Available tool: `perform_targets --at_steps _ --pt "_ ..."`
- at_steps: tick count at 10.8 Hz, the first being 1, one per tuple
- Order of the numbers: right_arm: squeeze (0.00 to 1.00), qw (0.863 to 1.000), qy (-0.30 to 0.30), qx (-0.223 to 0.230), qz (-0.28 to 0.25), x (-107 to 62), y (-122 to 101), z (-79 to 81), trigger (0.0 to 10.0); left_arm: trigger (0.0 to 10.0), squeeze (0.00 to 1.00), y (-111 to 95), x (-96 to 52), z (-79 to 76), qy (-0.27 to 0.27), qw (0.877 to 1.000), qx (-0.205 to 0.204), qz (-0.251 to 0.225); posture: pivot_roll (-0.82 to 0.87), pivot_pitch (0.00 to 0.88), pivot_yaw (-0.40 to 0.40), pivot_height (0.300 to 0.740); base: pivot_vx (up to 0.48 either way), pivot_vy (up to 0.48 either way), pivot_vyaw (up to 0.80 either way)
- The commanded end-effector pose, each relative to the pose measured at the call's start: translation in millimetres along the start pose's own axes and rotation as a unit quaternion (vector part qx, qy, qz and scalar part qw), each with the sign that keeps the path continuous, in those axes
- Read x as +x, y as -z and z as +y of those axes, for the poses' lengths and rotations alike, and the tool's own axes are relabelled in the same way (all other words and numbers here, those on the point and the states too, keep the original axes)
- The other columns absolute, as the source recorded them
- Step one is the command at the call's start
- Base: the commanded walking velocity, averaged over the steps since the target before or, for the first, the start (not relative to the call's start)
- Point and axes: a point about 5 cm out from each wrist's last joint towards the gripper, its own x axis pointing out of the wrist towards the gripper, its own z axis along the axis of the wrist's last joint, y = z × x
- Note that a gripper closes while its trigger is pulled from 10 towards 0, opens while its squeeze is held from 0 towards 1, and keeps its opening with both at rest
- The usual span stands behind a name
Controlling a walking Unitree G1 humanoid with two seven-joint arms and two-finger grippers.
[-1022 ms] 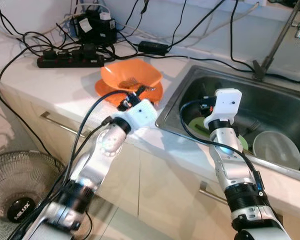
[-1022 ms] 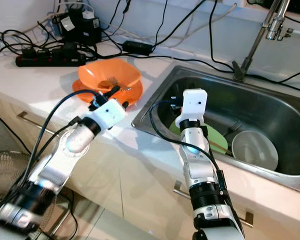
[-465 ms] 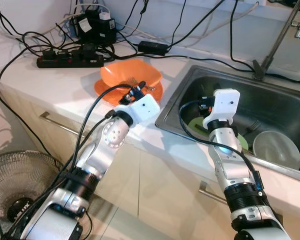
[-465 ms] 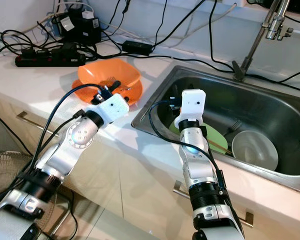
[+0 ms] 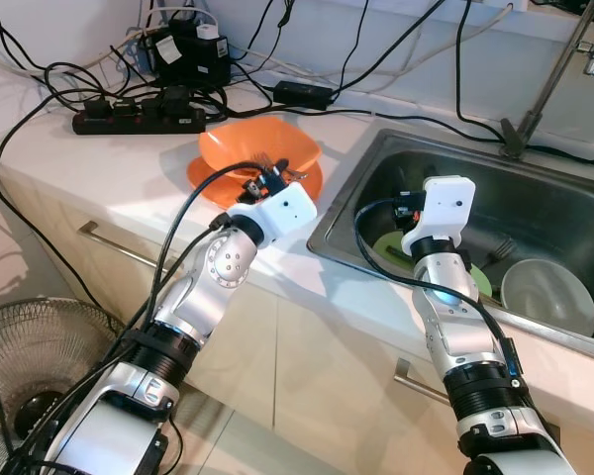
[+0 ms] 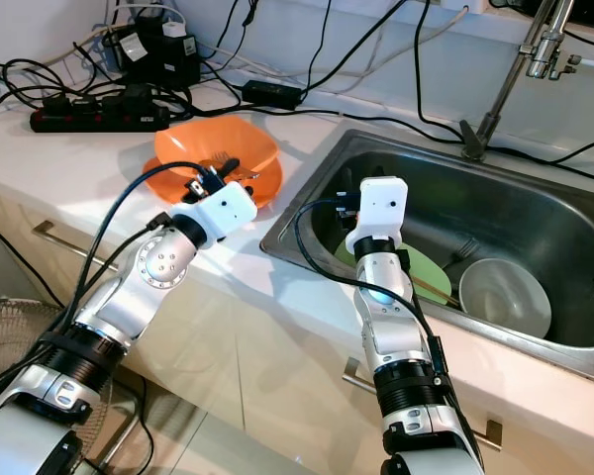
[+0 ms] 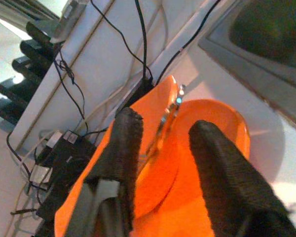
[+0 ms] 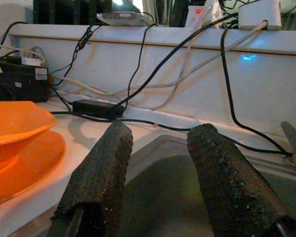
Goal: Kitchen organization
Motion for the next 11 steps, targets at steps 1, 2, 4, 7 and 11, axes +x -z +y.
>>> perform_targets --at_steps 1,2,4,7,11 --pt "0.00 1.000 0.003 -0.004 0.002 -1.9 1 -1.1 10.0 0.0 0.00 -6 4.4 3.8 -0.006 1.000 0.004 -0.010 0.20 0.000 -0.026 0.740 0.000 0.000 0.00" --pt "0.00 1.000 0.005 -0.005 0.005 -2.4 2 -1.8 10.0 7.5 0.00 -5 6.5 2.4 -0.002 1.000 0.009 -0.007 0.20 0.000 -0.027 0.740 0.000 0.000 0.00" --pt "0.00 1.000 0.013 -0.010 0.008 -1.0 4 -8.1 10.0 10.0 0.00 -4 8.6 3.4 -0.004 1.000 0.014 -0.003 0.20 0.000 -0.026 0.740 0.000 0.000 0.00" --pt "0.00 1.000 0.018 -0.008 0.008 -1.5 4 -8.5 10.0 10.0 0.00 -7 13.7 6.9 -0.012 1.000 0.016 -0.006 0.19 0.000 -0.024 0.740 0.000 0.000 0.00" --pt "0.00 1.000 0.021 -0.006 0.009 -1.7 4 -7.3 10.0 10.0 0.00 -11 19.5 8.2 -0.014 1.000 0.018 -0.016 0.20 0.000 -0.022 0.740 0.000 0.000 0.00"
